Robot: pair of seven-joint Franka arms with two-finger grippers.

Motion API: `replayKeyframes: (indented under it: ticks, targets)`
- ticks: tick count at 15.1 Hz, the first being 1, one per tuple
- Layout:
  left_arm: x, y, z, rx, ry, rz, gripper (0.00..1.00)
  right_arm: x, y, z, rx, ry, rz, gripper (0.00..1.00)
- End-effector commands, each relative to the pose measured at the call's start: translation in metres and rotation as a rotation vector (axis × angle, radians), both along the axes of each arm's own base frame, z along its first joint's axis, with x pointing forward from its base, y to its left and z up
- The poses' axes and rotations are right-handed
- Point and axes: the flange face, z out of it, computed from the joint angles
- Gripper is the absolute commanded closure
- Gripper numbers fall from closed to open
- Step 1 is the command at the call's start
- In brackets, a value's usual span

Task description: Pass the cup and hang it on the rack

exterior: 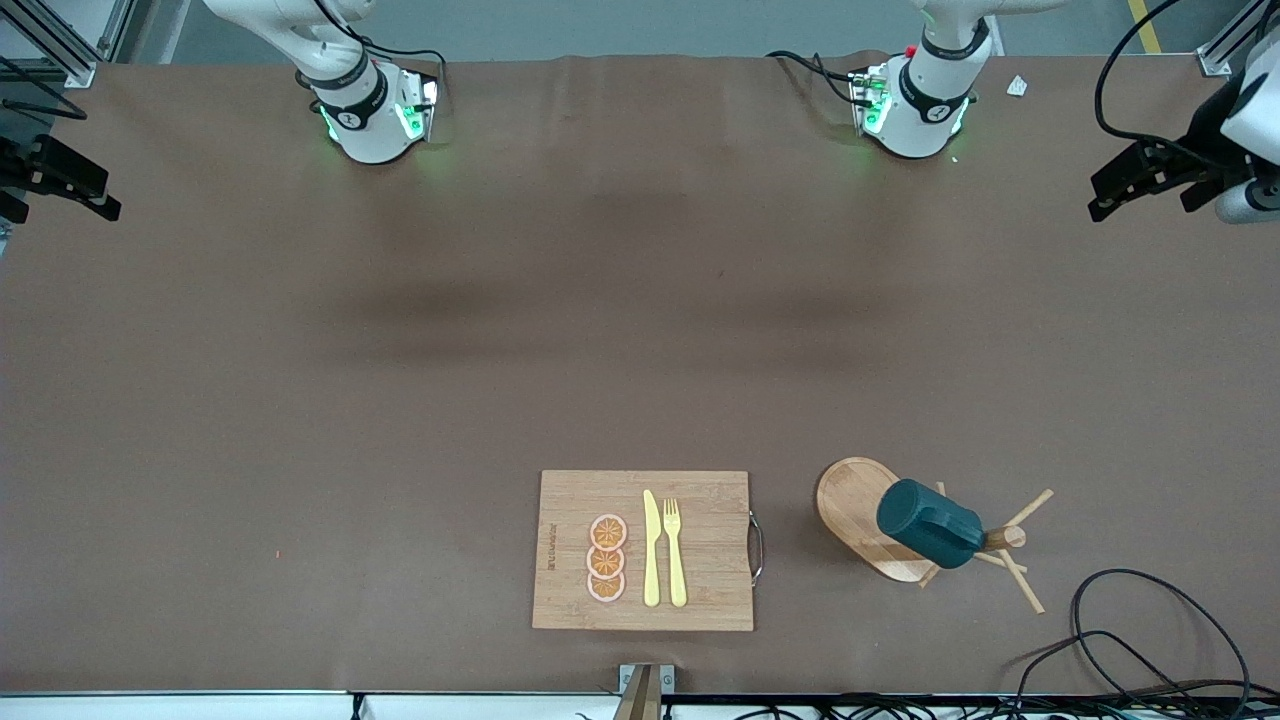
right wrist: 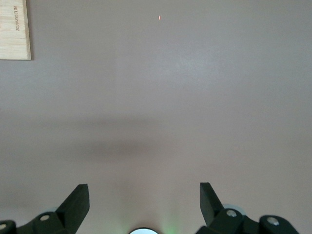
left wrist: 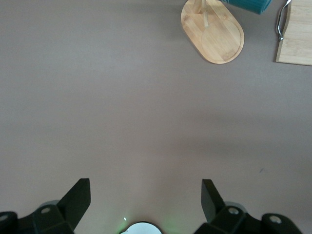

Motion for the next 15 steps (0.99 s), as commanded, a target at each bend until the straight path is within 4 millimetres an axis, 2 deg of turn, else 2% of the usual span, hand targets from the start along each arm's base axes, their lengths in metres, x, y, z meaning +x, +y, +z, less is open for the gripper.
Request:
replayKeyframes:
  ticks: [1, 15]
  targets:
    - [-0.011, -0.016, 0.004, -0.006, -0.016, -0.041, 0.00, -0.003, 0.000, 0.000, -0.012, 0.003, 0.007, 0.00]
    - [0.007, -0.020, 0.006, -0.035, -0.017, -0.033, 0.00, -0.006, 0.006, -0.001, -0.010, 0.025, 0.053, 0.00]
